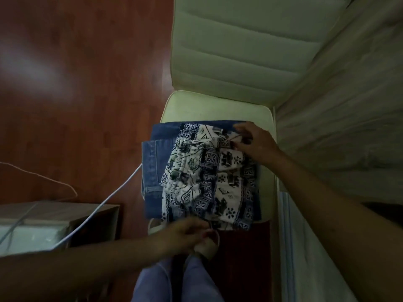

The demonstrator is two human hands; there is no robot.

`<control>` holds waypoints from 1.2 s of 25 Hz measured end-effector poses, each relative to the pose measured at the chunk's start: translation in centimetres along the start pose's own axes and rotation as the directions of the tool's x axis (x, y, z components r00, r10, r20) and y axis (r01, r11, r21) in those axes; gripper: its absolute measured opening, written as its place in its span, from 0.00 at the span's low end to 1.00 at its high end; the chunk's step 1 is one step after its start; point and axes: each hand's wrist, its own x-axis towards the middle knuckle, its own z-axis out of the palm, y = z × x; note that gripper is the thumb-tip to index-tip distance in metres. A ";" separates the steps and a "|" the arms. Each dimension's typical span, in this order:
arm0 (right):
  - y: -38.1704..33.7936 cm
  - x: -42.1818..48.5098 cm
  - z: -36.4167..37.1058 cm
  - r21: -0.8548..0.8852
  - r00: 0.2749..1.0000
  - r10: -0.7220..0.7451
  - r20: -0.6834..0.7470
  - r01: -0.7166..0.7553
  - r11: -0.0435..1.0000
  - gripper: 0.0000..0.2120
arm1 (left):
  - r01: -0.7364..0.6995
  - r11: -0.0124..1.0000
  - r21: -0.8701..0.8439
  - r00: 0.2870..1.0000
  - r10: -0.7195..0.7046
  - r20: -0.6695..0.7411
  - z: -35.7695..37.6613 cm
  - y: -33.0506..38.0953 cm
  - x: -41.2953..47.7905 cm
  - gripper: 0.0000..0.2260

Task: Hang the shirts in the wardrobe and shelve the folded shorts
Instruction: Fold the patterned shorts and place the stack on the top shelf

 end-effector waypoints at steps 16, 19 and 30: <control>3.9 -7.4 7.4 0.288 0.901 0.315 -0.298 -0.230 0.930 0.14 | 0.131 0.980 0.152 0.926 -0.066 -0.371 -8.8 9.1 3.5 0.31; 2.9 -7.6 7.2 0.225 0.931 0.118 -0.346 -0.040 0.974 0.14 | -0.036 0.990 0.137 0.922 0.085 -0.377 -7.6 9.0 3.0 0.22; 4.4 -4.4 5.3 0.226 0.939 0.304 -0.162 -0.265 0.937 0.16 | -0.112 0.977 0.179 0.869 0.184 -0.460 -11.6 5.6 4.2 0.29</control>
